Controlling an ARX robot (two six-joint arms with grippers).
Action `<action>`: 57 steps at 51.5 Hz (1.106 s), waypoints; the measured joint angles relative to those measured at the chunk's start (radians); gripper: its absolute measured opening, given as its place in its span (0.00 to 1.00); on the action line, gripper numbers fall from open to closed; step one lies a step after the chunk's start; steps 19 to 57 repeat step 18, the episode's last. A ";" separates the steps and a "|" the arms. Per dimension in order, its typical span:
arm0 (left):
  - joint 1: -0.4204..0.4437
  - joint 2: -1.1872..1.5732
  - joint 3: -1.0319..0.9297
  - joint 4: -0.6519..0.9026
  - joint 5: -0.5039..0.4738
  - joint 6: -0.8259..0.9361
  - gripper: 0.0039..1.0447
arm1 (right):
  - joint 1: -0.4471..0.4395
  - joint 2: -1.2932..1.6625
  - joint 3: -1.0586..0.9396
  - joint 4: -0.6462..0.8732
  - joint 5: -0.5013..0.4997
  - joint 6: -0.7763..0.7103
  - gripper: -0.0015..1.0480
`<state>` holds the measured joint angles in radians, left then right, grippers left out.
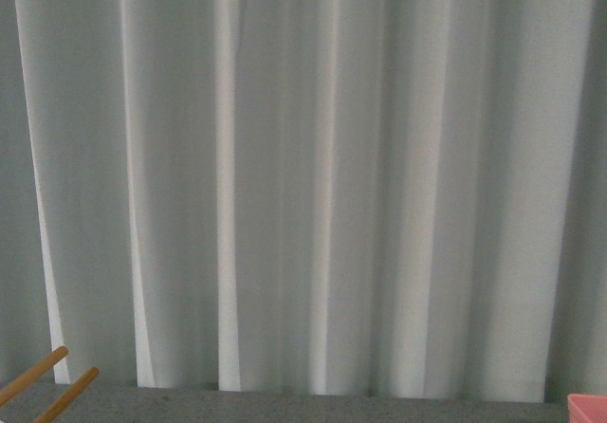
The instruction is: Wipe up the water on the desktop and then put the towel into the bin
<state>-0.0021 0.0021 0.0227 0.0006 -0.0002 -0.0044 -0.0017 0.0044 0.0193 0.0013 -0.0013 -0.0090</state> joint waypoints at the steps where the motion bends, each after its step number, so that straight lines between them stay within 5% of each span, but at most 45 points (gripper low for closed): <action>1: 0.000 0.000 0.000 0.000 0.000 0.000 0.94 | 0.000 0.000 0.000 0.000 0.000 0.000 0.93; 57: 0.000 0.000 0.000 0.000 0.000 0.000 0.94 | 0.000 0.000 0.000 0.000 0.000 0.000 0.93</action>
